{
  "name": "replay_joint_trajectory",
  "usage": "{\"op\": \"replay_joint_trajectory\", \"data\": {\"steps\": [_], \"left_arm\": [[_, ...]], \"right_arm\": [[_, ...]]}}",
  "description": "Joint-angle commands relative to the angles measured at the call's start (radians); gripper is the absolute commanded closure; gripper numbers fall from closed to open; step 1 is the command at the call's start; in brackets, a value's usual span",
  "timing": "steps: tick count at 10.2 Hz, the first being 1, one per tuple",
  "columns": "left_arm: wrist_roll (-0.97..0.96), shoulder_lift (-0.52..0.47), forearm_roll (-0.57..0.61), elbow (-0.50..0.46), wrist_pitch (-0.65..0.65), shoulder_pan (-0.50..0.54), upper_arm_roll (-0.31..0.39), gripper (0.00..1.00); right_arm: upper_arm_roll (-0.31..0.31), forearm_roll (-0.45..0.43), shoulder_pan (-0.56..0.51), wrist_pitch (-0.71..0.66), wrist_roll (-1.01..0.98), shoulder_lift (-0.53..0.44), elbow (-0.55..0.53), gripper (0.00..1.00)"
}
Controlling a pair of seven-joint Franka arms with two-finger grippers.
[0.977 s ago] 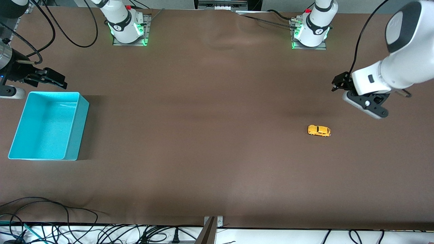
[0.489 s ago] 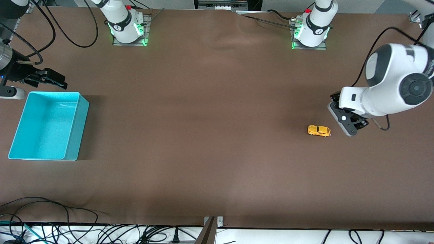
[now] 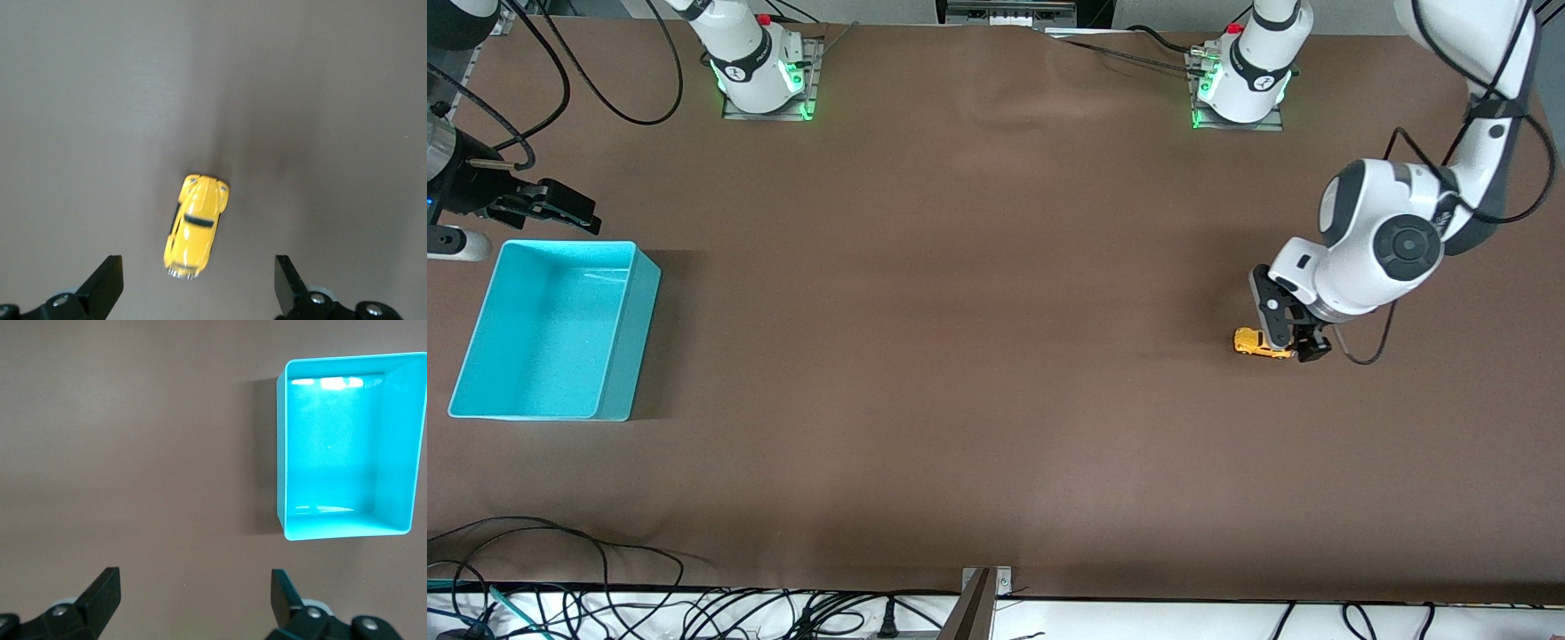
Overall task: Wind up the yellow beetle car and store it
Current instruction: 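Lower the left gripper onto the yellow beetle car and grasp it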
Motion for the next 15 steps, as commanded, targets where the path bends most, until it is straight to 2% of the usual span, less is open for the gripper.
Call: {"op": "replay_joint_trajectory", "data": {"steps": [1,2,7,8,10,11,15], "left_arm": [[0.125,0.073,0.077,-0.014,0.116,0.024,-0.003,0.0],[0.14,0.095,0.117,-0.013,0.161,0.046,-0.005,0.0],[0.151,0.164,0.126,-0.005,0.206,0.058,-0.006,0.0],[0.151,0.167,0.126,-0.005,0.206,0.057,-0.006,0.06],[0.148,0.165,0.125,-0.003,0.204,0.06,-0.006,0.77],[0.139,0.165,0.125,-0.005,0.203,0.06,-0.006,0.9],[0.092,0.172,0.123,-0.003,0.189,0.057,-0.009,1.0]], "right_arm": [[0.001,0.016,-0.005,-0.012,0.001,0.01,0.024,0.0],[0.001,0.016,-0.006,-0.012,0.001,0.01,0.026,0.0],[-0.001,0.016,-0.006,-0.012,0.001,0.01,0.024,0.0],[-0.001,0.016,-0.006,-0.011,0.001,0.01,0.026,0.0],[-0.001,0.016,-0.006,-0.014,0.001,0.01,0.026,0.0],[-0.001,0.016,-0.005,-0.015,0.001,0.01,0.026,0.0],[-0.001,0.016,-0.006,-0.014,0.001,0.01,0.026,0.0]]}}
